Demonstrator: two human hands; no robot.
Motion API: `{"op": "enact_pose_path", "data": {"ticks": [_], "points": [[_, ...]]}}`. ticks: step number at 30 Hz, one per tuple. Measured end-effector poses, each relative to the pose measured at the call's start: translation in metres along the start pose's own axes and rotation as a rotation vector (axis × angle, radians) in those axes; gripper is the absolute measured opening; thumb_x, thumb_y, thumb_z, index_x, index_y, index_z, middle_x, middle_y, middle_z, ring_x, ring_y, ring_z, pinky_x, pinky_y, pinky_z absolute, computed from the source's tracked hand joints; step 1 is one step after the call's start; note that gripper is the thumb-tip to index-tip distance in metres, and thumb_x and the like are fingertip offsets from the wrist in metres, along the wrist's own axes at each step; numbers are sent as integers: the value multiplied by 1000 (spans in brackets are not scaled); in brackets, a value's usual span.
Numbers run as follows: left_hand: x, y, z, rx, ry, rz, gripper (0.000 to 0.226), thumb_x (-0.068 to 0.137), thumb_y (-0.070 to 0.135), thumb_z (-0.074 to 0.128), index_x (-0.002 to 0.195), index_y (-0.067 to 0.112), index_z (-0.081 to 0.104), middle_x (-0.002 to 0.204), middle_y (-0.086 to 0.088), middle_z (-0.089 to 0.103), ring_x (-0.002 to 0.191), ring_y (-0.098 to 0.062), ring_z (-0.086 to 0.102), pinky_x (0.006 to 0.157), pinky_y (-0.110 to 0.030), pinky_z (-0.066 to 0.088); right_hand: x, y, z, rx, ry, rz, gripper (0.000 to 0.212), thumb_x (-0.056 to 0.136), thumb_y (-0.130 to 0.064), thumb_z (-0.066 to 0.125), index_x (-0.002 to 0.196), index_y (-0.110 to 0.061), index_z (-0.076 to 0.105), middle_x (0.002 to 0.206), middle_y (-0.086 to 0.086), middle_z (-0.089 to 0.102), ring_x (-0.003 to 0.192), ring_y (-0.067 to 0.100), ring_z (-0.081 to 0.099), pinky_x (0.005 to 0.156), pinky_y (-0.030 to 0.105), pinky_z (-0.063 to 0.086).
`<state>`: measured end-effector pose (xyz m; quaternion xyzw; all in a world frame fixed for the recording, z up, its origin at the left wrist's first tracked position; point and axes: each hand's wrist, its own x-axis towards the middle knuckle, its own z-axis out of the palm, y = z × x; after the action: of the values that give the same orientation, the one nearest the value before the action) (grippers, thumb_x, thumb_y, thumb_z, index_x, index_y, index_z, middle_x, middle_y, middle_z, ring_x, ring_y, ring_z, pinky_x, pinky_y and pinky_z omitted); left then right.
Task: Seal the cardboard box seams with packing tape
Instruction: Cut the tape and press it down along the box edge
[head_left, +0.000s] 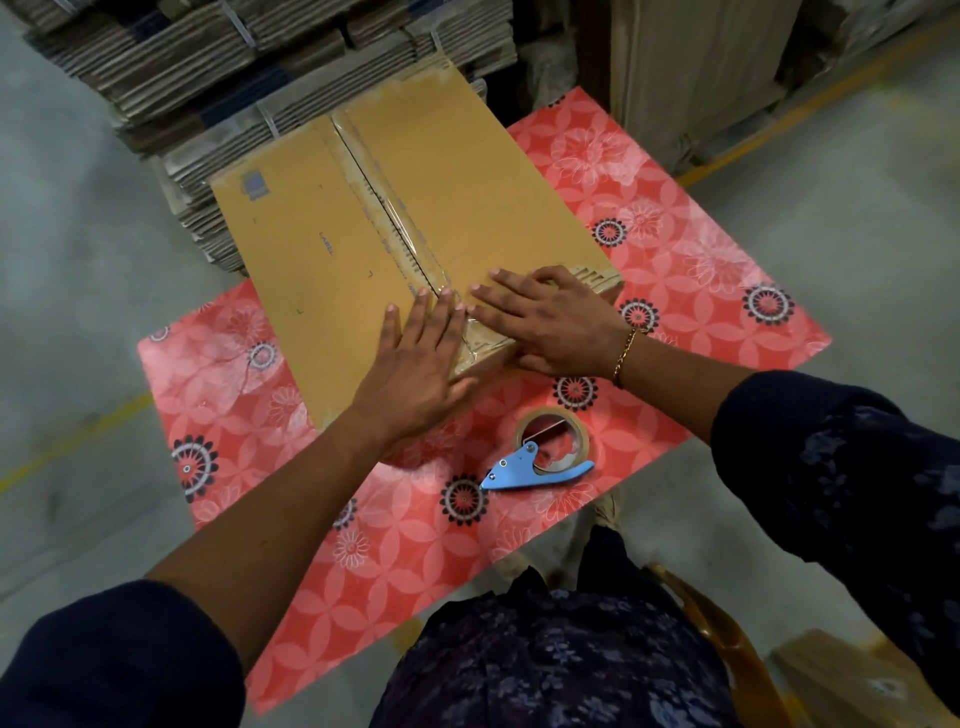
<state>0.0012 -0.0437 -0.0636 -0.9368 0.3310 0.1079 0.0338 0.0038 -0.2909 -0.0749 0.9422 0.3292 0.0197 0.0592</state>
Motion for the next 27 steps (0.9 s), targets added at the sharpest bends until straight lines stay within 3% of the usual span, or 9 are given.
{"op": "enact_pose_path", "data": {"ticks": [2,7,12,15,20,22,27], "points": [[0,0,0,10,4,-5,90,92,66,21,161,11,4,171,-12,-3,157,-34,-6,123,-63,4,-1,-1,-3,5,-5,3,84,86,-52,56,159,-23,26,168,4,28,153,27,29,108,48,33],[0,-2,1,46,-5,6,104,83,56,54,161,10,2,171,-13,-4,157,-35,-5,123,-62,4,3,-17,-3,83,36,123,85,84,-74,44,151,-22,43,161,2,42,149,26,37,107,48,36],[1,5,1,62,18,-43,110,81,78,41,161,9,10,170,-14,6,157,-35,3,123,-62,9,6,-18,0,27,6,102,79,86,-68,53,149,-21,42,160,4,43,147,28,39,103,49,36],[3,12,5,105,47,-89,104,85,71,50,160,8,15,169,-16,14,156,-36,10,121,-63,15,5,-17,1,14,-1,94,83,83,-62,63,150,-20,39,161,5,41,148,30,38,104,49,36],[3,16,5,154,79,-122,93,90,64,44,158,7,20,167,-17,23,154,-36,20,119,-62,22,4,-17,-3,18,-15,79,90,77,-49,72,153,-19,35,163,7,37,149,31,35,106,50,37],[3,18,4,157,82,-123,95,89,63,47,159,7,18,167,-16,21,154,-35,19,119,-62,22,3,-17,-4,37,-1,78,87,77,-50,67,152,-19,36,163,6,37,149,31,35,106,50,37],[2,16,5,149,54,-127,99,89,67,51,158,6,17,167,-17,20,154,-36,18,119,-63,22,4,-23,-7,115,49,151,86,87,-81,38,149,-22,45,160,2,43,149,26,38,107,48,35]]}}
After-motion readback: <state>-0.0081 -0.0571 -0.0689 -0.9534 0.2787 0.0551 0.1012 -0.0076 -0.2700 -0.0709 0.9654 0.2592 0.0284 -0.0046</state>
